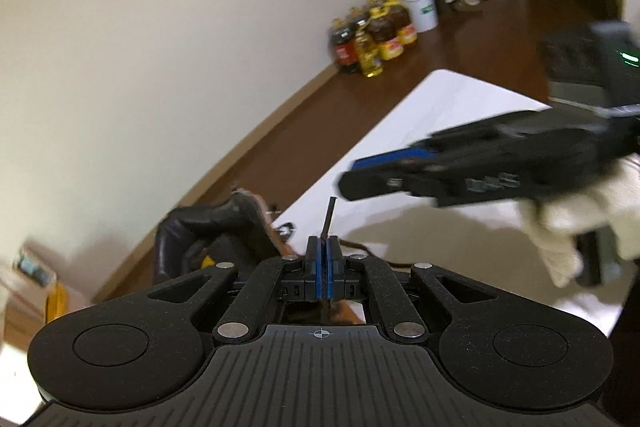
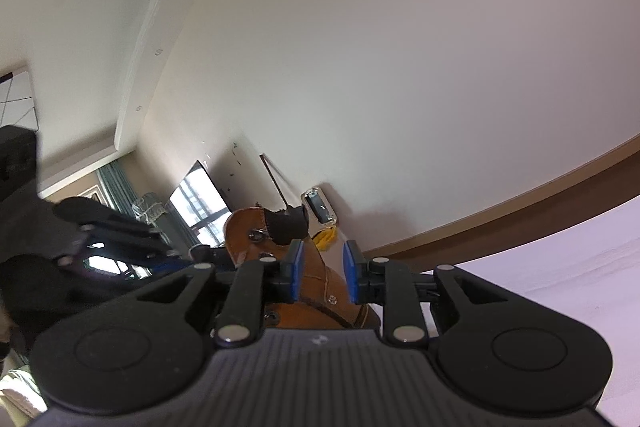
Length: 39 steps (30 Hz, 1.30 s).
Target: Lace up shoes with both hands
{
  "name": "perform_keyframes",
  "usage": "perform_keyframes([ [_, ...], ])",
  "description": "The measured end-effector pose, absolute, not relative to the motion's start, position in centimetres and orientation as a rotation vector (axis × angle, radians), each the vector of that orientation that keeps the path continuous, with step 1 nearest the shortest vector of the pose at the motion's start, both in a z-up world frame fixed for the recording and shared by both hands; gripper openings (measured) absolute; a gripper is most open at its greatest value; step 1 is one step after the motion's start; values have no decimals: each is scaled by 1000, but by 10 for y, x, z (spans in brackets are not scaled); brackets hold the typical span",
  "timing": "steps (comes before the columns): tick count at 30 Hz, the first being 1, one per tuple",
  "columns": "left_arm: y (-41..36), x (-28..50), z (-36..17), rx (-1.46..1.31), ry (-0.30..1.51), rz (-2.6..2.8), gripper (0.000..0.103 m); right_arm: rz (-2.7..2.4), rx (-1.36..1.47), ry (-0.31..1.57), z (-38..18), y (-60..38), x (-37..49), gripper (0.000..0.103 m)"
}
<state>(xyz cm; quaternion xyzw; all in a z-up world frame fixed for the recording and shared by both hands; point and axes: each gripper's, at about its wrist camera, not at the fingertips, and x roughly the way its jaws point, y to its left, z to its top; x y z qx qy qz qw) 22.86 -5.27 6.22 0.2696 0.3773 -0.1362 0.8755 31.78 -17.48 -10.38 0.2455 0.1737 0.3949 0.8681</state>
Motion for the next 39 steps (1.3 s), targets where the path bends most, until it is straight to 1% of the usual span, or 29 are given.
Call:
perform_keyframes([
  [8,-36,239,59,509,837,-241,2,846,485,371,-105,-176,325,25],
  [14,-10,248,59,360,877,-248,2,875,443,374,-103,-173,321,25],
  [20,-17,246,58,398,893,-240,3,881,396,365,-97,-170,321,25],
  [25,-5,261,59,229,1000,-226,2,884,361,347,-93,-169,315,25],
  [28,1,267,60,160,1030,-223,2,868,272,300,-87,-166,306,25],
  [31,-7,269,64,110,1041,-257,2,849,223,270,-83,-169,300,25],
  [36,-8,278,58,-52,1086,-293,2,847,258,264,-79,-181,298,25],
  [39,3,275,60,-120,1046,-289,2,845,267,253,-76,-185,294,25],
])
